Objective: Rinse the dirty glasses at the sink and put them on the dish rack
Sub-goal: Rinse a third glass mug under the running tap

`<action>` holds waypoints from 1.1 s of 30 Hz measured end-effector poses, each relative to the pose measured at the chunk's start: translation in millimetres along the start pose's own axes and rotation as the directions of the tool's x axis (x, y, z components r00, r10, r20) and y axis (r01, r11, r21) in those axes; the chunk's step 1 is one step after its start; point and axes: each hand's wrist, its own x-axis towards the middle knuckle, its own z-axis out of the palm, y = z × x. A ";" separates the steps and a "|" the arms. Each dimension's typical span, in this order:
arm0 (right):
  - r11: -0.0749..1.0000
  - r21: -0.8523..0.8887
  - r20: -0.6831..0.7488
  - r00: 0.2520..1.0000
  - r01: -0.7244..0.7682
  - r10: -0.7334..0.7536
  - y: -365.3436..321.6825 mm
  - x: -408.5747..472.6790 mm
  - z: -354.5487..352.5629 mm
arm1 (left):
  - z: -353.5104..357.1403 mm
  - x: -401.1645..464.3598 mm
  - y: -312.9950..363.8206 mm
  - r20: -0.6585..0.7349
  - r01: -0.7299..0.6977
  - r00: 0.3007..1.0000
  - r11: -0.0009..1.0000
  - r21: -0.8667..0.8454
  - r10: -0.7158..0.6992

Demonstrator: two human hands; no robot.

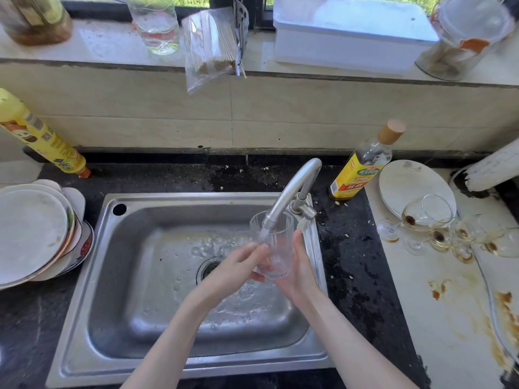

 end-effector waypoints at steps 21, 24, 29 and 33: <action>0.971 -0.178 -0.166 0.978 -0.158 0.129 -12.5 3.0 -15.6 | -21.6 2.6 -9.5 0.259 -0.524 0.665 0.190 0.831 0.701; 0.905 -0.417 -0.300 0.953 -0.084 -0.050 -9.9 -7.7 -17.3 | -17.5 1.2 -15.1 0.252 -0.520 0.647 0.175 0.836 0.719; 0.721 -0.689 -0.106 0.973 0.076 -0.204 -14.6 -36.4 -4.1 | -24.1 0.6 -23.6 0.233 -0.402 0.711 0.111 0.909 0.663; 0.669 -0.736 -0.052 0.976 0.107 -0.213 -10.0 -34.6 -1.1 | -19.3 -1.4 -24.9 0.157 -0.348 0.766 0.197 0.917 0.623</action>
